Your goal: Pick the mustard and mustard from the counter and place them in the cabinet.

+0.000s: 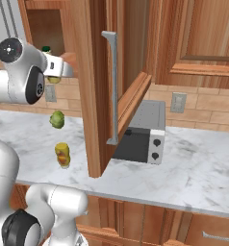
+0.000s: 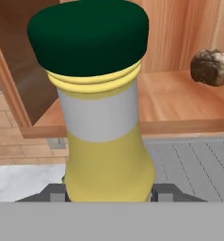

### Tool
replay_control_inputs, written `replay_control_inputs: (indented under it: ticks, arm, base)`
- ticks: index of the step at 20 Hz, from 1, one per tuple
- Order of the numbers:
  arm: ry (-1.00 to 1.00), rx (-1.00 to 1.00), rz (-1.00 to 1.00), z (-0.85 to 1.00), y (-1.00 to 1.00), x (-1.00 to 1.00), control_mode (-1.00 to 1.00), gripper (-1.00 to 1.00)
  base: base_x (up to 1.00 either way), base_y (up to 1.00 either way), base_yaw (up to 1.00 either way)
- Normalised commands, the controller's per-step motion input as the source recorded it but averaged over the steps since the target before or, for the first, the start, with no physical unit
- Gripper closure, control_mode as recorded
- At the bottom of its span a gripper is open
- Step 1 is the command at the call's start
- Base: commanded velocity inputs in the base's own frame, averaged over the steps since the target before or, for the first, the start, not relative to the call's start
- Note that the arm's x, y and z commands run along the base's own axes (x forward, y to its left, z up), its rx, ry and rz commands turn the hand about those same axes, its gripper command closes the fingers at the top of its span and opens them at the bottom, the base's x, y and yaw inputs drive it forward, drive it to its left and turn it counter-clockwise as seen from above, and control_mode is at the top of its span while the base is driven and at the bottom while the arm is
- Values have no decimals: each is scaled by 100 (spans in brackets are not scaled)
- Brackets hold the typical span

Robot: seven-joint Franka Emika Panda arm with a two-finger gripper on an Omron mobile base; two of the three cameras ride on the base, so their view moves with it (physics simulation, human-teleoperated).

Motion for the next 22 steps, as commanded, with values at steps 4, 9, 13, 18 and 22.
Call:
replay_control_inputs:
  ticks: [4, 9, 13, 18, 22]
  arm:
    - [0, 0, 0, 0, -19, 24, -100, 100]
    - [0, 0, -1, 0, 0, 36, -100, 100]
    - [0, 0, -2, 0, 0, 33, -100, 100]
    - [0, 0, -1, 0, 0, 32, -100, 100]
    - [0, 0, 0, 0, 0, 32, -100, 100]
  base:
    - [0, 0, 0]
    - [0, 0, 0]
    - [0, 0, 0]
    - [0, 0, 0]
    - [0, 0, 0]
